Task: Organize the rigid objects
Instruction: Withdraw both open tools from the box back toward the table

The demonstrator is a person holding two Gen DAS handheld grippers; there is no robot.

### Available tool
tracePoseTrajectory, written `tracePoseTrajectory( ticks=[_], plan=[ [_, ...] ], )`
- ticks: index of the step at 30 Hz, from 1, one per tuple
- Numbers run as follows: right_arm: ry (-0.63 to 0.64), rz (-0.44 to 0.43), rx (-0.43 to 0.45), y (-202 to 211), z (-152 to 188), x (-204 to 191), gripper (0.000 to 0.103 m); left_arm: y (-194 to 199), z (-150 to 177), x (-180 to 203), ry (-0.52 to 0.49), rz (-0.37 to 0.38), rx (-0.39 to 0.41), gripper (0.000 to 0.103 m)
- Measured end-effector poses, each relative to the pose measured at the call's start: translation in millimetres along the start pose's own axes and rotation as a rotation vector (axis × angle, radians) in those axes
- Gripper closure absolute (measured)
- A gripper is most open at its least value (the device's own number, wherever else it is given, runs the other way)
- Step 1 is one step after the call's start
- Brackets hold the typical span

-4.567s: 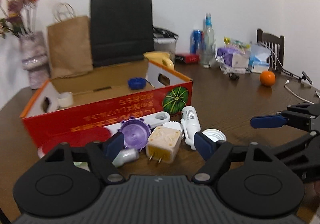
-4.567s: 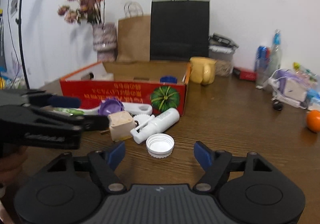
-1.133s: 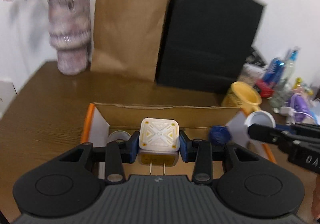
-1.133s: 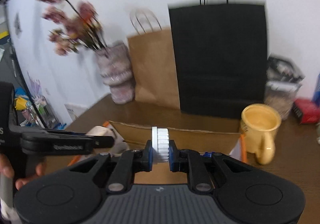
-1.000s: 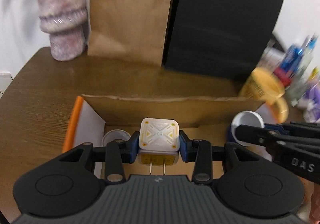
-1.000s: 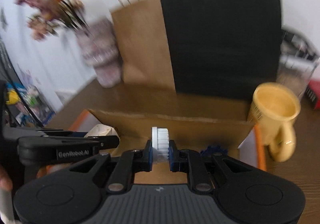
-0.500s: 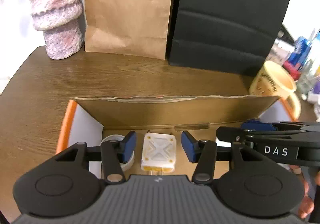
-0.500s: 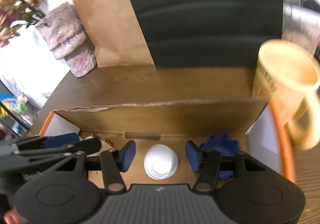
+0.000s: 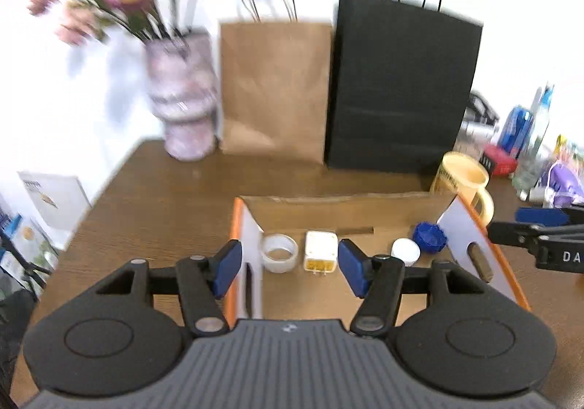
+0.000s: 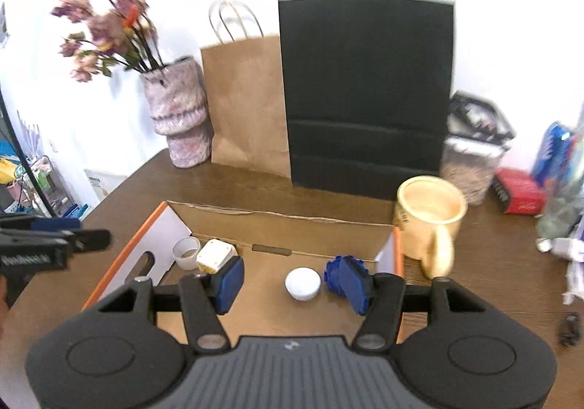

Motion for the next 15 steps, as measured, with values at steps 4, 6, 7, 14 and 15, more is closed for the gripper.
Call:
tracePoseTrajectory(
  ticks=[4, 6, 7, 14, 15],
  plan=[
    [0.044, 0.025, 0.118, 61.8, 13.8, -8.9, 0.041, 69.3, 17.5, -0.6, -0.035, -0.053, 0.173, 0.033],
    [0.06, 0.039, 0.177, 91.8, 26.1, -14.9, 0.039, 100.0, 31.6, 1.1, -0.056, -0.075, 0.238, 0.033],
    [0.069, 0.049, 0.211, 107.4, 34.5, -18.7, 0.037, 113.6, 40.1, 2.7, -0.055, -0.076, 0.259, 0.033],
    [0.145, 0.099, 0.403, 199.4, 107.5, -56.8, 0.026, 208.0, 117.7, 8.7, -0.061, -0.05, 0.395, 0.031],
    [0.146, 0.097, 0.426, 212.2, 119.4, -62.4, 0.026, 219.7, 128.9, 9.3, -0.061, -0.052, 0.415, 0.028]
  ],
)
Point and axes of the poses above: each gripper's, at about its wrist camera, not at the fingertips, and y roughly against the way its jaws point, x to its right, z to its underside, the point moved 4 cm from there along -y, roughly the way its jaws point, and after that the axes turned 8 degrees about x, right-handed, at the moved point
